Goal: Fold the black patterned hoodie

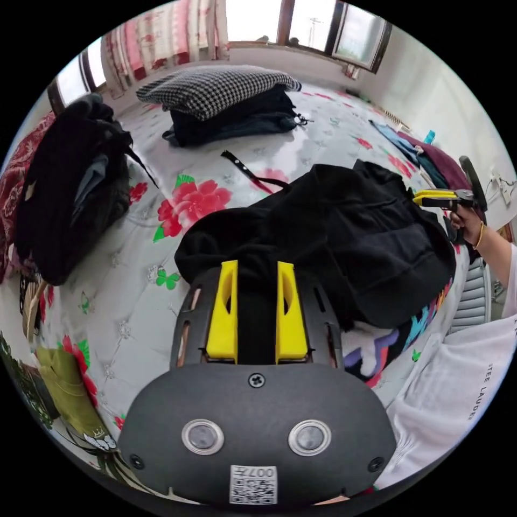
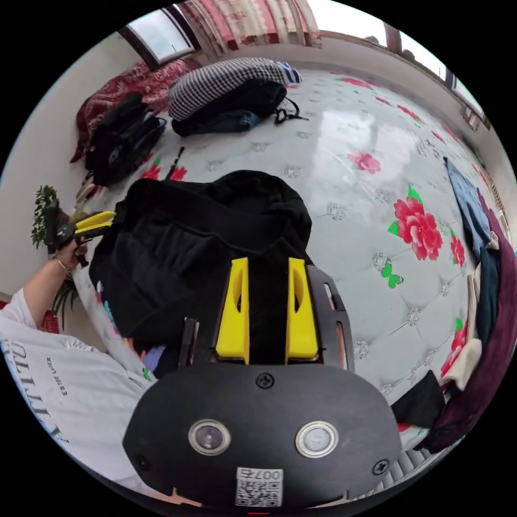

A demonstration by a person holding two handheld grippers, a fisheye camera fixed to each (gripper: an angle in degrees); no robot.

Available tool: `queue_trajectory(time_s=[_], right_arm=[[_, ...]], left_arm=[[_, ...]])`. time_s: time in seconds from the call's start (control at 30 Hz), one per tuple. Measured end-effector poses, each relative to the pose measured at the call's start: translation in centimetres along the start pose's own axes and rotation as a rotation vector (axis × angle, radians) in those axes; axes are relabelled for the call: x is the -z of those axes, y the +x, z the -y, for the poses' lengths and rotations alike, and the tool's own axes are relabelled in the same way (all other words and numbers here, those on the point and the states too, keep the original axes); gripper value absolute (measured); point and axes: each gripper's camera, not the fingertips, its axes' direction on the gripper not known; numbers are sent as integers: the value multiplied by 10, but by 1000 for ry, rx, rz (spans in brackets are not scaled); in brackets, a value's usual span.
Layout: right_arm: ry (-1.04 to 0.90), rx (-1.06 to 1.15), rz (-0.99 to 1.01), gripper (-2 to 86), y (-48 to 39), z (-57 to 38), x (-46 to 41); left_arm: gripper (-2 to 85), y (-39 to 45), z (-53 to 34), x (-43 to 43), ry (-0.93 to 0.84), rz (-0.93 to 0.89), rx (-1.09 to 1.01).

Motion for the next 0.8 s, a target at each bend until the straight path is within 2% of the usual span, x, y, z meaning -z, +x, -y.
queue_trajectory(time_s=[0.07,0.13,0.23,0.3,0.37,0.43,0.5,0.57,0.6,0.67,0.77,0.8], right_arm=[[-12,-24,-4,32,4,1,-5],[101,-27,-2,13,10,-9,26],[258,-66,83,4,33,-27,87],[336,-99,137,2,49,-30,122],[372,-128,161,0,61,-22,143],[351,-127,177,-1,72,12,142],[271,-140,174,-1,81,47,111],[166,-266,106,-1,97,74,62],[95,-315,54,-1,105,82,33],[46,-305,45,1,108,81,15],[174,-235,170,7,100,44,39],[236,-180,238,10,93,22,52]], left_arm=[[46,-2,1,5,7,-10,26],[32,-10,-7,23,49,-48,67],[18,-40,-35,70,158,-268,230],[10,-67,-64,103,274,-496,387],[4,-90,-77,109,311,-563,516],[-2,-118,-80,92,310,-525,682],[-5,-147,-73,49,238,-317,890],[-2,-153,-58,13,134,-236,922],[5,-145,-48,0,94,-252,899],[33,-119,-40,0,158,-290,793],[80,-65,-43,3,168,-184,594],[95,-44,-49,-8,105,-119,538]])
